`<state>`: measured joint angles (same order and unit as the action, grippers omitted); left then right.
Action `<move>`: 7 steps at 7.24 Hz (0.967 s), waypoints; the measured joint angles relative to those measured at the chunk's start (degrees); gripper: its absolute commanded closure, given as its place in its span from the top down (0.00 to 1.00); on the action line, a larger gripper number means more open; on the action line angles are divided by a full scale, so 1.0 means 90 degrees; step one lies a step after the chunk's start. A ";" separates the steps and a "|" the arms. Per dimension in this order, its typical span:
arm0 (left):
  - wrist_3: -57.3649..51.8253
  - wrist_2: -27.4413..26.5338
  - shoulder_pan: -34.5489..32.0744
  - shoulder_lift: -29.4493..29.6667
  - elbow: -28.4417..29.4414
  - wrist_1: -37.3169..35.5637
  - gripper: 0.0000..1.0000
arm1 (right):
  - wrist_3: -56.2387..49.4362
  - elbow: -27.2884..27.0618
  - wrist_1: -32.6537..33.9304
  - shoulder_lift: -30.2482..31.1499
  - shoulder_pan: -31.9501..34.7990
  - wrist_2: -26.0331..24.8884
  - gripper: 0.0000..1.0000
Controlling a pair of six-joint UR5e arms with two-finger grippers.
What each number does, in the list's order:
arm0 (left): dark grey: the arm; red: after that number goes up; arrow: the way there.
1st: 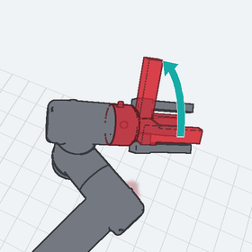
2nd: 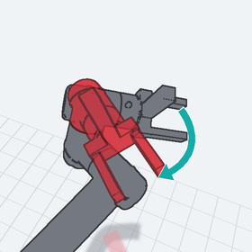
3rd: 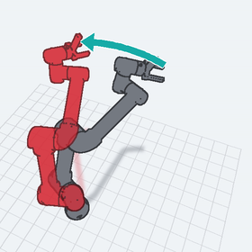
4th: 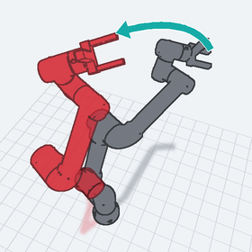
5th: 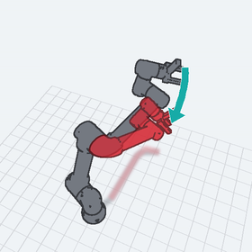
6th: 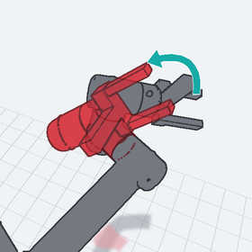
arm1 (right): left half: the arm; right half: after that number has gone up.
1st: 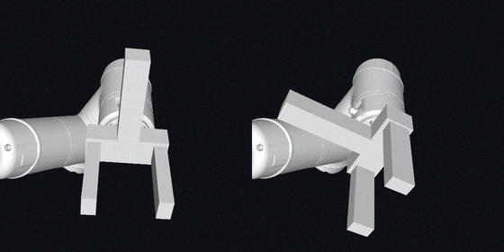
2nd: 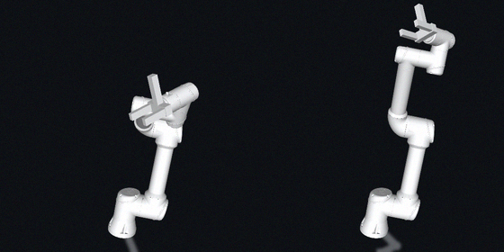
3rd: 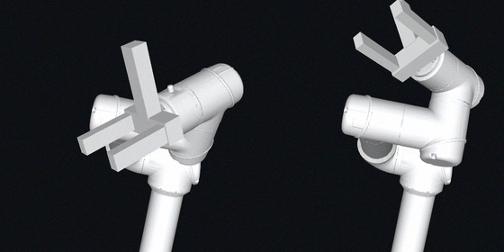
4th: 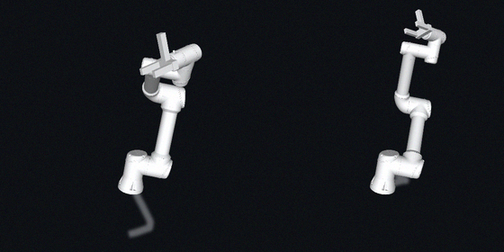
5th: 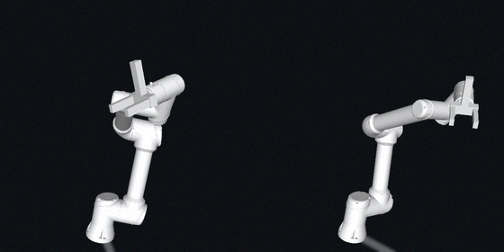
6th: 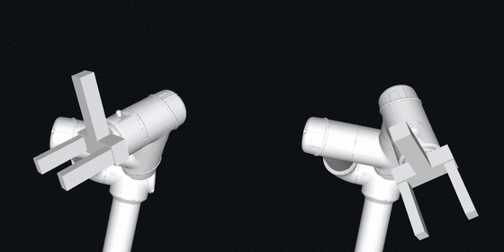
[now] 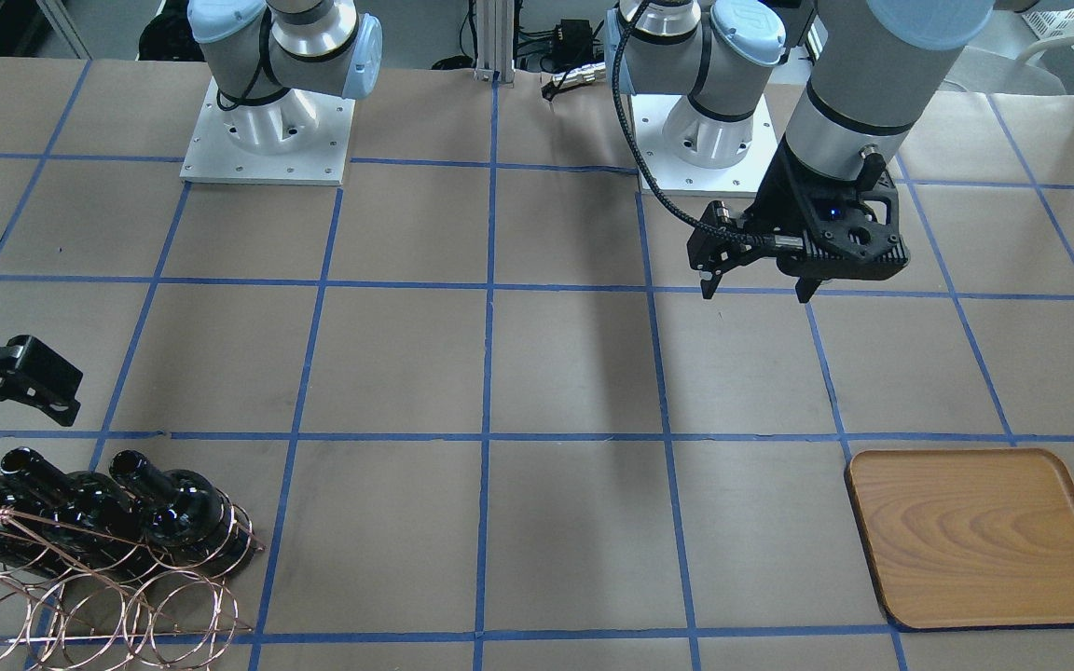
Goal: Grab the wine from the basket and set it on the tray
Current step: 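Lower the right gripper onto the neck of a dark bottle in the rack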
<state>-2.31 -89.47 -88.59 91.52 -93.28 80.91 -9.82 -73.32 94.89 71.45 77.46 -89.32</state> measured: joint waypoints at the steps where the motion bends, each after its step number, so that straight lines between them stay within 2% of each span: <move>1: 0.0009 0.0000 0.0000 -0.0002 -0.0003 0.0002 1.00 | -0.0032 -0.0005 0.0071 -0.0100 -0.0015 0.0007 0.99; 3: -0.0008 -0.0013 0.0000 -0.0016 -0.0006 0.0004 1.00 | -0.0265 -0.0065 0.0120 -0.0238 -0.0021 -0.0008 0.99; 5: -0.0022 -0.0039 0.0000 -0.0022 -0.0006 -0.0003 1.00 | -0.0377 -0.0200 0.0334 -0.0370 -0.0022 -0.0042 0.91; 6: -0.0025 -0.0045 0.0000 -0.0022 -0.0006 -0.0007 1.00 | -0.0391 -0.0244 0.0436 -0.0433 -0.0022 -0.0051 0.85; 7: -0.0026 -0.0048 0.0000 -0.0023 -0.0007 -0.0012 1.00 | -0.0395 -0.0261 0.0496 -0.0495 -0.0022 -0.0054 0.65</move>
<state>-2.54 -89.90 -88.59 91.32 -93.34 80.80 -13.38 -75.68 99.36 66.99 77.26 -89.81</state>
